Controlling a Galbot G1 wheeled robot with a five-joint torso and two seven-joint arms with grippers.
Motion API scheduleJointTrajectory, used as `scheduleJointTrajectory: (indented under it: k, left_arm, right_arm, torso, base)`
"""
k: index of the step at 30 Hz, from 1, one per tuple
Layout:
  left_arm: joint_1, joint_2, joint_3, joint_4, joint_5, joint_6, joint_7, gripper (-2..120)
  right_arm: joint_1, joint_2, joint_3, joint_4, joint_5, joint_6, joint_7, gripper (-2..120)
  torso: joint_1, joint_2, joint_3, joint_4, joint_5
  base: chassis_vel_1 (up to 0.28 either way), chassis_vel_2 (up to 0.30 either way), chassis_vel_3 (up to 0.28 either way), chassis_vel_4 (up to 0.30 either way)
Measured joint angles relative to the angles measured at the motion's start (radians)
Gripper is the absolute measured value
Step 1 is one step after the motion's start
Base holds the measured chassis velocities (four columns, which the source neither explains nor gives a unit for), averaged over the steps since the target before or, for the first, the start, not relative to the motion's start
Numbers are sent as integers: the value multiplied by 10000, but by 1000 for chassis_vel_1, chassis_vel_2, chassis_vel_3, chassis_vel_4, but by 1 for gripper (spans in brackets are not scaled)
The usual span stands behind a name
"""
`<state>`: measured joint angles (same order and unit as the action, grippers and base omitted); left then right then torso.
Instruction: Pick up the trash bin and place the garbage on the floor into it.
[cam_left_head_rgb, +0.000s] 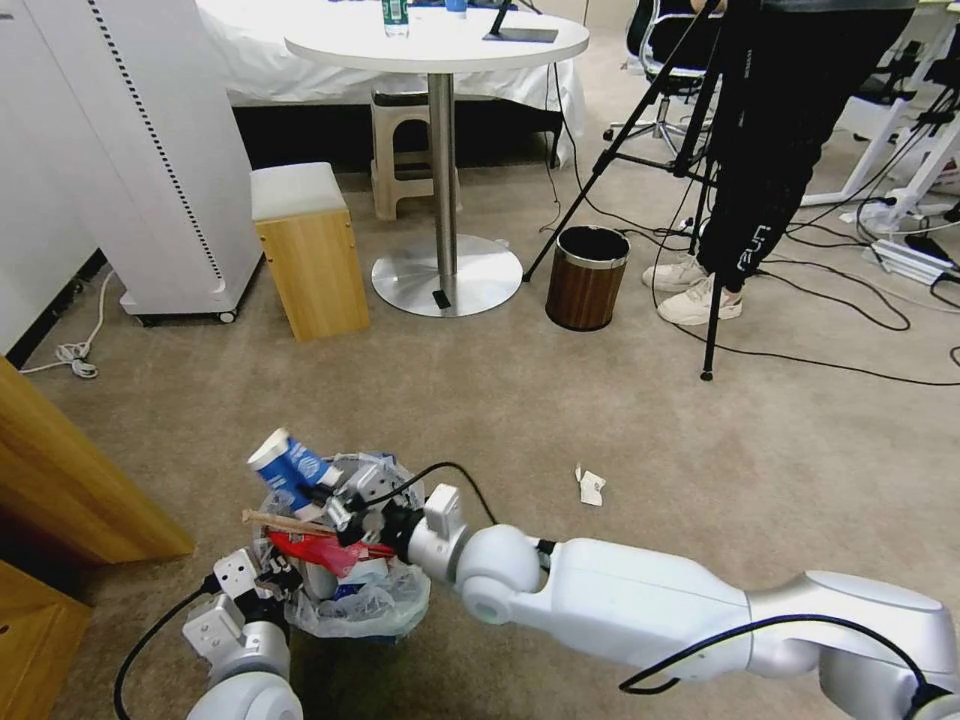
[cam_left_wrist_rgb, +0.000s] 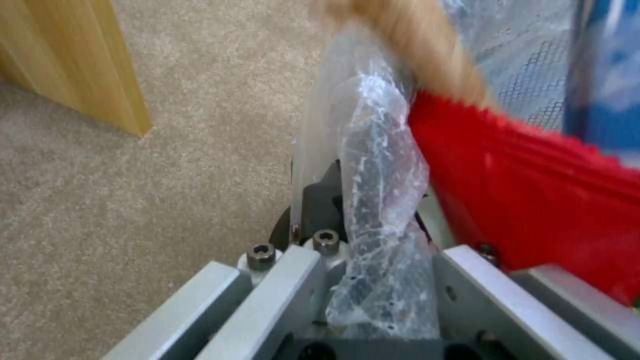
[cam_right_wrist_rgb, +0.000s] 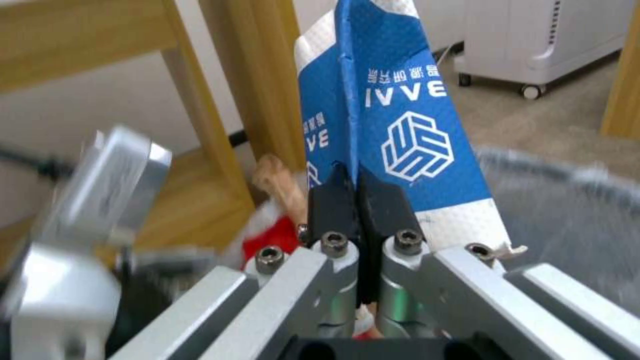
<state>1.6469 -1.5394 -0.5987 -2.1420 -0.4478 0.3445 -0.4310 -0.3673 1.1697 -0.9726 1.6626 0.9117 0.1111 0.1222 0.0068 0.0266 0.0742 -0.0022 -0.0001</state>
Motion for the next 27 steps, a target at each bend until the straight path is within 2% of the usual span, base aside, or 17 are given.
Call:
scheduleJointTrajectory:
  k: [8,21,24,27]
  left_arm:
    - [-30,-22,-4,41,-23,-3,0,1]
    - [2,-20,-7,78,-23,-15,-5,1]
    - [-10,-24,0,100,-22,-19,-5,1]
    - [-35,-25,7,111,-24,-20,-2,1]
  right_arm:
    - [-368,-541,-168,-129,-393,193,-133,0]
    - [-621,-517,-250,-576,-548,-87,192,0]
    - [-606,-591,-229,-512,-548,-126,210,7]
    - [-598,-763,-141,-251,-538,-111,198,22]
  torso:
    - [0,0,0,-2,0]
    - [0,0,0,0,1]
    - [0,0,0,0,1]
    - [-1,0,-1,0,1]
  base:
    - [0,0,0,0]
    - [0,0,0,0]
    - [0,0,0,0]
    - [0,0,0,0]
